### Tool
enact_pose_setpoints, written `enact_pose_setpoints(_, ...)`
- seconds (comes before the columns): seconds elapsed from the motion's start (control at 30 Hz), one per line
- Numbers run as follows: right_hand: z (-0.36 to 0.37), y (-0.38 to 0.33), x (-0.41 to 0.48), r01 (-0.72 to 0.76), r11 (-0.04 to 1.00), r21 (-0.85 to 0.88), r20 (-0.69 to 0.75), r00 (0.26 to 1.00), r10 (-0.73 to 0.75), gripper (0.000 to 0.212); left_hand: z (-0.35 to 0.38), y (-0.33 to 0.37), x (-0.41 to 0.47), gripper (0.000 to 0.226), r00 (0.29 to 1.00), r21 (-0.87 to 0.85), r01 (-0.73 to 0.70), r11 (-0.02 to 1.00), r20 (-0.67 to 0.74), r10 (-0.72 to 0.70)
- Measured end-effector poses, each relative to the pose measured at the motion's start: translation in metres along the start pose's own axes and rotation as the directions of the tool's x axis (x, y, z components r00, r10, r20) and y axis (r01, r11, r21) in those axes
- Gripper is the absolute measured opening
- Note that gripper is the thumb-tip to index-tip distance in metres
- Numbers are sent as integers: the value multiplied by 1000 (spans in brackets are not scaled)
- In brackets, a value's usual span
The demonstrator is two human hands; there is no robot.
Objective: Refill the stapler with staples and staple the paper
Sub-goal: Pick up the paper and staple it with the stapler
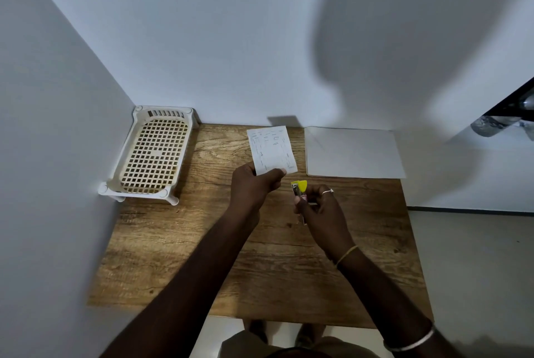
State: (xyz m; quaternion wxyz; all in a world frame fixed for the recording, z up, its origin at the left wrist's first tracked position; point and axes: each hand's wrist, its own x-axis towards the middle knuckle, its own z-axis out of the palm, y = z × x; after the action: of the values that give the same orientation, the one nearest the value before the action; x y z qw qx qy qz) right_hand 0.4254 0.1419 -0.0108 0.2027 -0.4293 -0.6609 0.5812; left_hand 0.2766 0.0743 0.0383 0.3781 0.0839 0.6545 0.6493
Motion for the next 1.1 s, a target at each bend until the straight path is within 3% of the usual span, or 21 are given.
enact_pose_setpoints(0.4,-5,39,7,94,846,-524,-2,994,-111,46,3,-7,-4,22,1000,20,24,1000,-1,-24)
enact_pose_setpoints(0.57,-7,49,13,185,688,-702,64,978,-198,55,3,-12,-5,26,999,40,33,999,14,-34)
enact_pose_setpoints(0.77,-16,58,15,374,401,-837,304,925,-228,40,3,-16,-4,26,998,76,47,996,28,-49)
enact_pose_setpoints(0.87,-17,57,15,409,379,-830,348,911,-221,38,1,-18,-3,30,998,89,58,994,28,-61)
enact_pose_setpoints(1.1,-19,62,16,403,435,-805,377,914,-149,48,2,-18,-3,37,996,106,68,992,55,-74)
